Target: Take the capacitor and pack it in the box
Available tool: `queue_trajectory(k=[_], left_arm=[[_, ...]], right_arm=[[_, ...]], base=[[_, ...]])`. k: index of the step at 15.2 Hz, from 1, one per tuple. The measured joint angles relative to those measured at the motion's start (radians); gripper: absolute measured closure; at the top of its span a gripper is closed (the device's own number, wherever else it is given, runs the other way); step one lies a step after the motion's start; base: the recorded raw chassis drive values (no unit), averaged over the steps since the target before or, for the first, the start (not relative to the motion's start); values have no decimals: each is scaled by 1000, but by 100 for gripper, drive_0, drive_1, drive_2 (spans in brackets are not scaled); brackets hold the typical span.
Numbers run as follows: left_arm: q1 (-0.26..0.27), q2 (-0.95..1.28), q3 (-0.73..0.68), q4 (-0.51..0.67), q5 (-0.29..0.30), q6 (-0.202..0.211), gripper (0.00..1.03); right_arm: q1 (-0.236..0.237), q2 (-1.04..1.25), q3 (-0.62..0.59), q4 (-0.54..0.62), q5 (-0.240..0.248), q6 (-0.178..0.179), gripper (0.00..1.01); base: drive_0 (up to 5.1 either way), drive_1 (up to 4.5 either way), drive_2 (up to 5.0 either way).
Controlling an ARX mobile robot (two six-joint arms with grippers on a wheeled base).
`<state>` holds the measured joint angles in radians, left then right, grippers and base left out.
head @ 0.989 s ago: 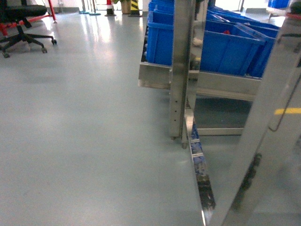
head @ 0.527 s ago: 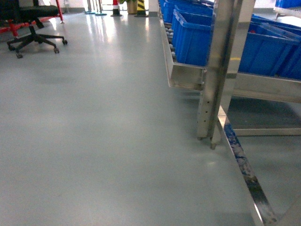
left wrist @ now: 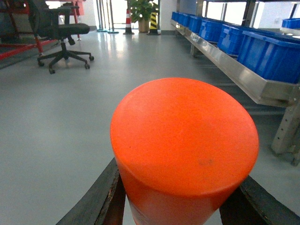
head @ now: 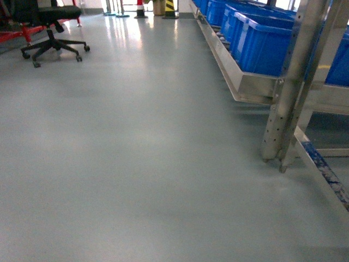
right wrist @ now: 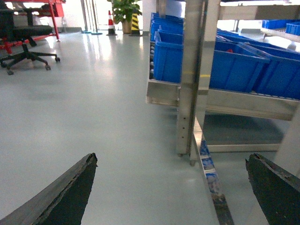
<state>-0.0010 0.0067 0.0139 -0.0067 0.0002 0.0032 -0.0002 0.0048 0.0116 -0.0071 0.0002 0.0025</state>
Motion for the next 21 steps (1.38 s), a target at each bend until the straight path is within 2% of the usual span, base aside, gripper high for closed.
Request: queue_trajectory(k=[21], left_arm=[[0,0,0,-1,0,0,59]], right_arm=[[0,0,0,2,-1,0,3]], base=[[-501,245,245]])
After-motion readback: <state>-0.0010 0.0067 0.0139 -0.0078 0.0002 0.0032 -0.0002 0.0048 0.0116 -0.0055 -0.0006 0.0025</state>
